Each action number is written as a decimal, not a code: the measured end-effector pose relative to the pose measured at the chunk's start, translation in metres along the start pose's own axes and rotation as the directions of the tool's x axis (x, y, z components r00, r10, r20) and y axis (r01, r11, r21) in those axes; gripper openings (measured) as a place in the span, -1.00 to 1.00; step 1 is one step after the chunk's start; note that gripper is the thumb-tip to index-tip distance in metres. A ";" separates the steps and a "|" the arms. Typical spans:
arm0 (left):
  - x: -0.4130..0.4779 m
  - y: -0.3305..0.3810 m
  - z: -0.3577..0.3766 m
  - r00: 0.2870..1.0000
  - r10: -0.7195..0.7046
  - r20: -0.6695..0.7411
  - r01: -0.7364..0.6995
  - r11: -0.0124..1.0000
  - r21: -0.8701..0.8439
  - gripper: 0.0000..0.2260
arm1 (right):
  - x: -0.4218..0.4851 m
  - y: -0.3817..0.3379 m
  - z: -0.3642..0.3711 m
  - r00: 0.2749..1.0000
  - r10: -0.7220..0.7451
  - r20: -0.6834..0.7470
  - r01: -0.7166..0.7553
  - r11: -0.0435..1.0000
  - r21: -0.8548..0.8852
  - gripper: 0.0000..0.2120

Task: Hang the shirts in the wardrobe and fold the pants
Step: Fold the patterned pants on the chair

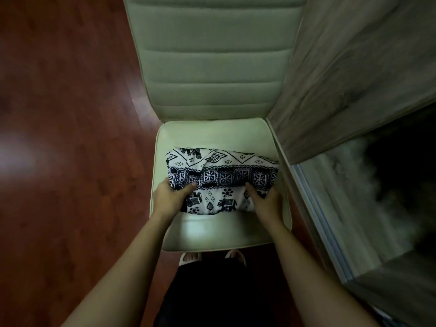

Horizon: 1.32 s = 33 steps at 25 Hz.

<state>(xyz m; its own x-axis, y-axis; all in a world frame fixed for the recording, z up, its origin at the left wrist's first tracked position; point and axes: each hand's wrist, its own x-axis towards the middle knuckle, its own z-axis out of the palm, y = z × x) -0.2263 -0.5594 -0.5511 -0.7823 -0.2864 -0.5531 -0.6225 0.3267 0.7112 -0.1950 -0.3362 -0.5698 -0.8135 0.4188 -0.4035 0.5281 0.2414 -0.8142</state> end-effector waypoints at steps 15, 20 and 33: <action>-0.200 0.473 -0.160 0.647 0.753 0.117 -0.653 0.627 -0.426 -0.71 | -0.131 -0.453 -0.280 0.554 -0.604 -0.573 0.670 0.732 -0.124 -0.74; -0.319 0.584 -0.160 0.345 0.923 0.169 -0.682 0.370 -0.631 -0.54 | -0.235 -0.534 -0.410 0.171 -0.679 -0.713 0.718 0.582 -0.382 -0.81; -0.586 0.715 0.001 -0.225 0.961 0.160 -0.543 0.013 -0.839 -0.72 | -0.391 -0.498 -0.659 -0.353 -0.532 -0.770 0.464 0.615 -0.638 -0.64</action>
<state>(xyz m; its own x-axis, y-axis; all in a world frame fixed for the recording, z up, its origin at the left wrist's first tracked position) -0.2132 -0.1569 0.2806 -0.4263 0.5223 0.7385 0.4366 -0.5963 0.6737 0.0207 -0.0427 0.2683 0.1943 0.3974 0.8968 0.1026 0.9010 -0.4215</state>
